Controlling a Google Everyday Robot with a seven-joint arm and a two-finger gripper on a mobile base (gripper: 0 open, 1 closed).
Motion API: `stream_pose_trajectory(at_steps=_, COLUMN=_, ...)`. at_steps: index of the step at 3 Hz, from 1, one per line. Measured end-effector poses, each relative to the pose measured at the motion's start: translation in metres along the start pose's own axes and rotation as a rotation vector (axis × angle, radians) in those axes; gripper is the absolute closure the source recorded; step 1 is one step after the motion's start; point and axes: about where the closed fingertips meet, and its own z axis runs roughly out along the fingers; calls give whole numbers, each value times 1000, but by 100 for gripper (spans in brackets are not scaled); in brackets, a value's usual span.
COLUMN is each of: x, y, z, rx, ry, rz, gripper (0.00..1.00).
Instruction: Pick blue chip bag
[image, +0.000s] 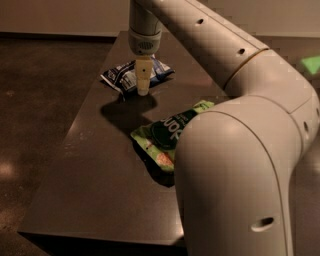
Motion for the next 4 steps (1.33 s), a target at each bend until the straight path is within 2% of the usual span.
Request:
stream_pose_trajectory(at_steps=2, x=-17, y=-12, z=18, rx=-16, ry=48, rz=-60, gripper=0)
stream_pose_trajectory(at_steps=3, x=-20, y=-16, z=26, rx=-33, ry=73, rz=-78, gripper=17)
stream_pose_trajectory(at_steps=4, x=-18, y=-18, z=30, rx=-42, ry=84, rz=-88, gripper=41)
